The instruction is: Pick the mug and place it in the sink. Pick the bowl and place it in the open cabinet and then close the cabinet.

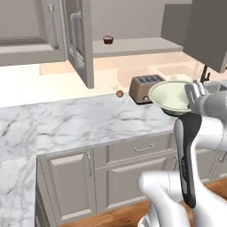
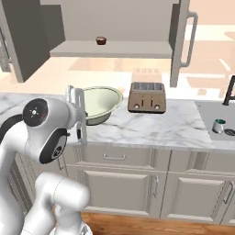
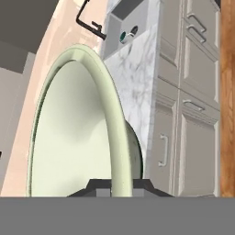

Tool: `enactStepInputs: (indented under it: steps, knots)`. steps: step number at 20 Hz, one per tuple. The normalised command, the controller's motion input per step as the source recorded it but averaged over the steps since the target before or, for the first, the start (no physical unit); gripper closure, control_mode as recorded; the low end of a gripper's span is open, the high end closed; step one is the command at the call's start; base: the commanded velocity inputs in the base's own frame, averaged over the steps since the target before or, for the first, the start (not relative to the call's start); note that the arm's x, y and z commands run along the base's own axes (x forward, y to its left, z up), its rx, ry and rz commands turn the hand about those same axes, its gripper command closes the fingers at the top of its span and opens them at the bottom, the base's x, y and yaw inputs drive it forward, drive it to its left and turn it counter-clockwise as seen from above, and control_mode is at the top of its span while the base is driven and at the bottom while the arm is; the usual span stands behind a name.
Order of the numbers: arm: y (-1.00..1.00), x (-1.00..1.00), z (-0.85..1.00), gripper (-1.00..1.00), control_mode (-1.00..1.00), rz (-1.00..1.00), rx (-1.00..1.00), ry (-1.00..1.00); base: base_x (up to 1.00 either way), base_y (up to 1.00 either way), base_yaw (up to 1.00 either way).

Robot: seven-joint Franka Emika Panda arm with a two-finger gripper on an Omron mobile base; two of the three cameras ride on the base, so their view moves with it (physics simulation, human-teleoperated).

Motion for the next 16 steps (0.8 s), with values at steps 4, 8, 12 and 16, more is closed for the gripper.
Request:
enactStepInputs:
  steps: [4,8,12,16]
  knots:
    - [0.0,0.0,0.0,1.0,1.0,0.0,0.0,0.0,0.19,-0.33,-0.03]
    - [0.0,0.0,0.0,1.0,1.0,0.0,0.0,0.0,0.08,-0.3,-0.08]
    - [0.0,0.0,0.0,1.0,1.0,0.0,0.0,0.0,0.24,0.22,-0.05]
    - [0.0,0.0,0.0,1.0,1.0,0.0,0.0,0.0,0.4,0.42,-0.05]
